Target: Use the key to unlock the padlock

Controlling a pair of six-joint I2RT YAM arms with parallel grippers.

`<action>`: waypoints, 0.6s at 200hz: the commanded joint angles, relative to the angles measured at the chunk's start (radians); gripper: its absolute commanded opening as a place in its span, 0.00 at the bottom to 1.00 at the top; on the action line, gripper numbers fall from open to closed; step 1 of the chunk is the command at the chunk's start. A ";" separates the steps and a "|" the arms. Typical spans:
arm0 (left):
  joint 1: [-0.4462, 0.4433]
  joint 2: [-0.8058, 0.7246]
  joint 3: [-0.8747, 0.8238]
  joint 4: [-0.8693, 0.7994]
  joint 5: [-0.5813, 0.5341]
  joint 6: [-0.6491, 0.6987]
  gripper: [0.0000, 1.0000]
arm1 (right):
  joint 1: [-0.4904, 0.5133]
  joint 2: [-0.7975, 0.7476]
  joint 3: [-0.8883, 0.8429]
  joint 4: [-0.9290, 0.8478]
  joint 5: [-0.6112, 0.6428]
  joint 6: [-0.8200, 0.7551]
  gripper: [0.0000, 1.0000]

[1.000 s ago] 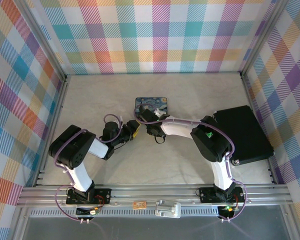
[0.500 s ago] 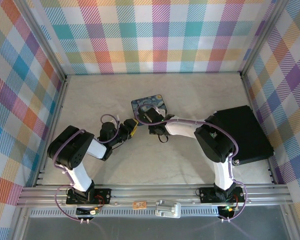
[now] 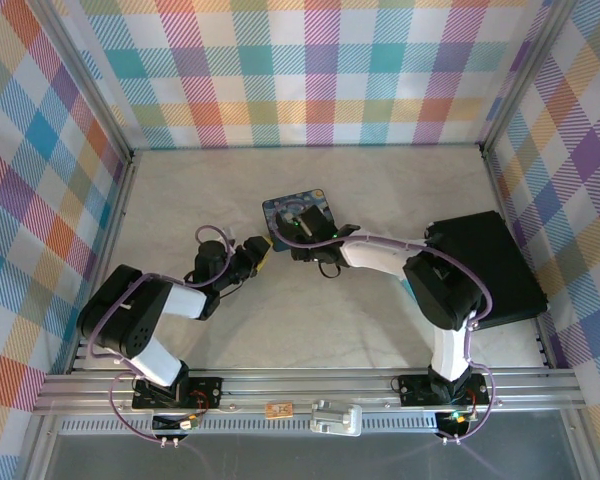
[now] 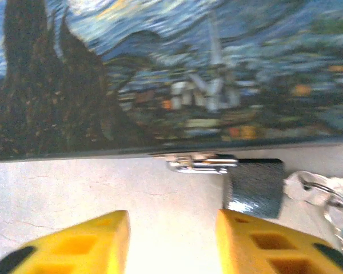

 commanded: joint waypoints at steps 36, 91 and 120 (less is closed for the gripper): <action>0.027 -0.142 0.067 -0.280 -0.011 0.157 0.56 | -0.071 -0.025 0.000 -0.094 -0.068 -0.055 0.59; 0.031 -0.353 0.087 -0.600 -0.157 0.305 0.65 | -0.087 0.030 0.024 -0.079 -0.130 -0.050 0.53; 0.037 -0.405 0.118 -0.714 -0.184 0.364 0.68 | -0.093 0.072 0.060 -0.104 -0.108 -0.048 0.51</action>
